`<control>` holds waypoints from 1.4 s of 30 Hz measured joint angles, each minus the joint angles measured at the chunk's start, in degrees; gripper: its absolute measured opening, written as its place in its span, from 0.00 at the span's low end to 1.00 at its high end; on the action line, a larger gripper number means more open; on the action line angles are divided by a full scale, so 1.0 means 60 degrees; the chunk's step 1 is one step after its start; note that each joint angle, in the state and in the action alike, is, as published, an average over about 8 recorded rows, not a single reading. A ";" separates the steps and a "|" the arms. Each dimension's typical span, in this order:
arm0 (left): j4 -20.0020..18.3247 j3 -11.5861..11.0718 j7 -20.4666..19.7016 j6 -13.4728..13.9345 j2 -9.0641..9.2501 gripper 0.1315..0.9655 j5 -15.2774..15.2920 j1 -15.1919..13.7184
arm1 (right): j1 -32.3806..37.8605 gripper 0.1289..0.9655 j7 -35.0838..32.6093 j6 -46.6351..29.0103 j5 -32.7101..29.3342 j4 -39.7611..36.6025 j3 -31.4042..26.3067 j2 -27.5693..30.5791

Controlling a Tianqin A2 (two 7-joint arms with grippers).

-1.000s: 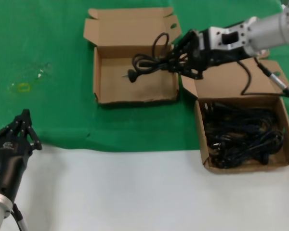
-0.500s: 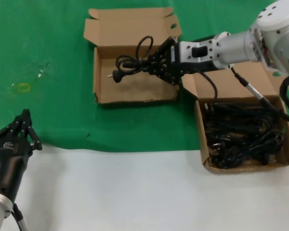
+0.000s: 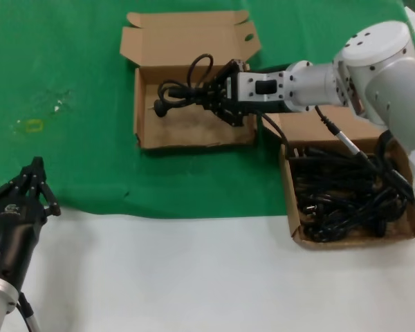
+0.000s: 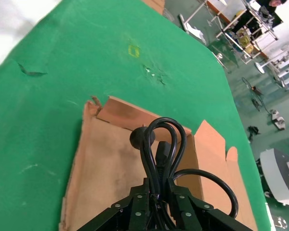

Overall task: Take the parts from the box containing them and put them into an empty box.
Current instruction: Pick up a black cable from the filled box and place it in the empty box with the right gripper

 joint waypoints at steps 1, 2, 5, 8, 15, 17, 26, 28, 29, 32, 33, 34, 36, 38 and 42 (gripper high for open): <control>0.0000 0.0000 0.0000 0.0000 0.0000 0.01 0.0000 0.0000 | -0.0028 0.10 -0.0036 0.0082 0.0014 -0.0004 0.0024 -0.0027; 0.0000 0.0000 0.0000 0.0000 0.0000 0.01 0.0000 0.0000 | -0.0055 0.10 -0.0075 0.0160 0.0033 -0.0005 0.0047 -0.0051; 0.0000 0.0000 0.0000 0.0000 0.0000 0.01 0.0000 0.0000 | -0.0136 0.10 -0.0192 0.0360 0.0128 0.0011 0.0081 -0.0109; 0.0000 0.0000 0.0000 0.0000 0.0000 0.01 0.0000 0.0000 | -0.0215 0.10 -0.0298 0.0508 0.0361 0.0070 -0.0010 -0.0145; 0.0000 0.0000 0.0000 0.0000 0.0000 0.01 0.0000 0.0000 | -0.0374 0.10 -0.0462 0.0739 0.1494 0.0298 -0.0884 -0.0175; 0.0000 0.0000 0.0000 0.0000 0.0000 0.01 0.0000 0.0000 | -0.0408 0.10 -0.0484 0.0784 0.1859 0.0350 -0.1216 -0.0178; 0.0000 0.0000 0.0000 0.0000 0.0000 0.01 0.0000 0.0000 | -0.0516 0.11 -0.0601 0.0940 0.3023 0.0407 -0.2316 -0.0181; 0.0000 0.0000 0.0000 0.0000 0.0000 0.01 0.0000 0.0000 | -0.0530 0.12 -0.0641 0.0966 0.3168 0.0393 -0.2446 -0.0181; 0.0000 0.0000 0.0000 0.0000 0.0000 0.01 0.0000 0.0000 | -0.0536 0.12 -0.0662 0.0977 0.3225 0.0385 -0.2494 -0.0181; 0.0000 0.0000 0.0000 0.0000 0.0000 0.01 0.0000 0.0000 | -0.0550 0.13 -0.0731 0.1002 0.3343 0.0354 -0.2578 -0.0182; 0.0000 0.0000 0.0000 0.0000 0.0000 0.01 0.0000 0.0000 | -0.0554 0.13 -0.0755 0.1009 0.3367 0.0342 -0.2589 -0.0182; 0.0000 0.0000 0.0000 0.0000 0.0000 0.01 0.0000 0.0000 | -0.0557 0.13 -0.0780 0.1016 0.3383 0.0330 -0.2592 -0.0182; 0.0000 0.0000 0.0000 0.0000 0.0000 0.01 0.0000 0.0000 | -0.0564 0.16 -0.0828 0.1030 0.3389 0.0302 -0.2575 -0.0182; 0.0000 0.0000 0.0000 0.0000 0.0000 0.01 0.0000 0.0000 | -0.0565 0.18 -0.0874 0.1043 0.3368 0.0272 -0.2527 -0.0182; 0.0000 0.0000 0.0000 0.0000 0.0000 0.01 0.0000 0.0000 | -0.0541 0.24 -0.0967 0.1055 0.3264 0.0199 -0.2320 -0.0181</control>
